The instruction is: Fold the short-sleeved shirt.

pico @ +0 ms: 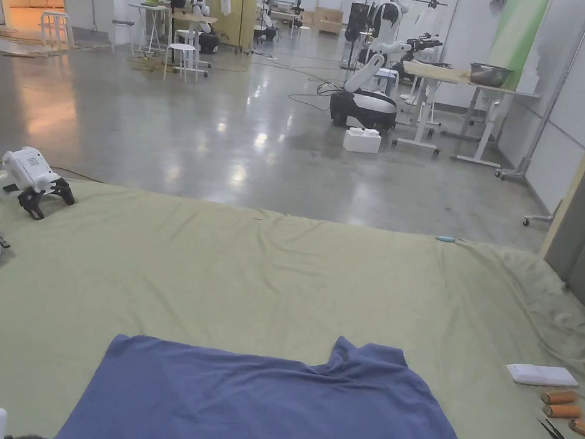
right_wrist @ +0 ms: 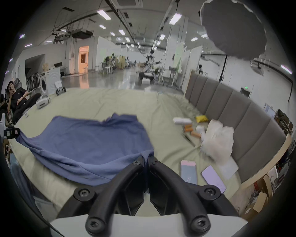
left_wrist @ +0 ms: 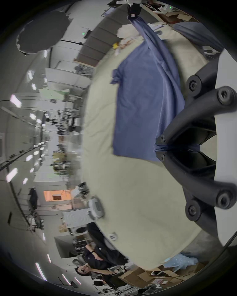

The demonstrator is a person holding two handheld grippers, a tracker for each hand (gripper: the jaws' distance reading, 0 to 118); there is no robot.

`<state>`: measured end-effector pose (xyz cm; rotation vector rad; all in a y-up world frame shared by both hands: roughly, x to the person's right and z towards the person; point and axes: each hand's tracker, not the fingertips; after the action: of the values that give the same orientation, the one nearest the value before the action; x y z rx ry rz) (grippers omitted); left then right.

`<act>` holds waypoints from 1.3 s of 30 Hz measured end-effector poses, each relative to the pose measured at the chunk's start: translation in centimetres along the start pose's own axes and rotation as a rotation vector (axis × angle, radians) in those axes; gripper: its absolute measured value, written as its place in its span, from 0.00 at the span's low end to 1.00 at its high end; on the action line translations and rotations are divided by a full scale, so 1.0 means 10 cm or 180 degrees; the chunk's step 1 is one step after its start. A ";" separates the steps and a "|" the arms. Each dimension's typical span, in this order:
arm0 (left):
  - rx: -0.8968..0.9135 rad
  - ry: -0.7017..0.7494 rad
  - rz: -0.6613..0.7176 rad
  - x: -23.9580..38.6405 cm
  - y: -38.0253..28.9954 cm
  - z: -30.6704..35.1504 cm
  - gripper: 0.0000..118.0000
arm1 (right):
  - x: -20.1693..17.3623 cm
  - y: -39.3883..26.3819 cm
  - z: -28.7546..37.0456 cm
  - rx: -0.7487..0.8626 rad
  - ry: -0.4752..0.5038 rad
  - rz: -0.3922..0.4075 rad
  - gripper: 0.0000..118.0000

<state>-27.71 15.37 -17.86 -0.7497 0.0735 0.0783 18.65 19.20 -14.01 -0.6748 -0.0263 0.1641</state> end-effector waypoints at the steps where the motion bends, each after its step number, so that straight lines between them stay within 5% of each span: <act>1: -0.0116 -0.0003 -0.0035 0.01 -0.09 -0.10 0.01 | -0.04 -0.09 -0.08 -0.0100 0.0015 0.0064 0.01; 9: -0.0739 0.0143 0.0056 -0.14 -0.50 -0.76 0.02 | -0.10 -0.72 -0.70 -0.0771 0.0030 0.0044 0.02; 12: -0.0652 0.0126 0.0222 -0.18 -0.45 -0.70 0.14 | -0.10 -0.81 -0.73 -0.0766 0.0037 0.0018 0.04; 14: -0.0448 0.0170 0.0245 -0.17 -0.34 -0.63 0.35 | -0.16 -0.75 -0.63 -0.0631 0.0007 0.0012 0.25; 16: -0.0166 0.0161 0.0204 -0.07 -0.23 -0.48 0.60 | -0.22 -0.64 -0.56 -0.0330 0.0055 0.0010 0.62; 24: 0.1168 0.0110 -0.0156 0.58 0.39 0.10 0.62 | -0.76 0.09 -0.24 0.1091 0.0085 -0.0044 0.70; 27: 0.1547 0.0162 -0.0247 0.80 0.54 0.24 0.61 | -0.94 0.32 -0.17 0.1446 0.0182 -0.0199 0.69; 29: 0.1701 0.0203 -0.0227 0.91 0.62 0.32 0.56 | -1.06 0.43 -0.11 0.1673 0.0147 -0.0273 0.59; 33: 0.1968 0.0218 -0.0290 1.08 0.62 0.45 0.28 | -1.27 0.55 -0.03 0.1886 0.0067 -0.0234 0.09; 35: 0.2076 0.0286 -0.0375 1.14 0.57 0.46 0.04 | -1.34 0.56 -0.02 0.1946 0.0107 -0.0211 0.04; 39: 0.2142 0.0305 -0.0374 1.16 0.55 0.48 0.00 | -1.42 0.54 -0.05 0.2050 0.0111 -0.0228 0.00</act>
<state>-16.49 23.19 -19.16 -0.0836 0.1379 -0.0932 3.87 20.78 -17.38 -0.0338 0.0355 0.0832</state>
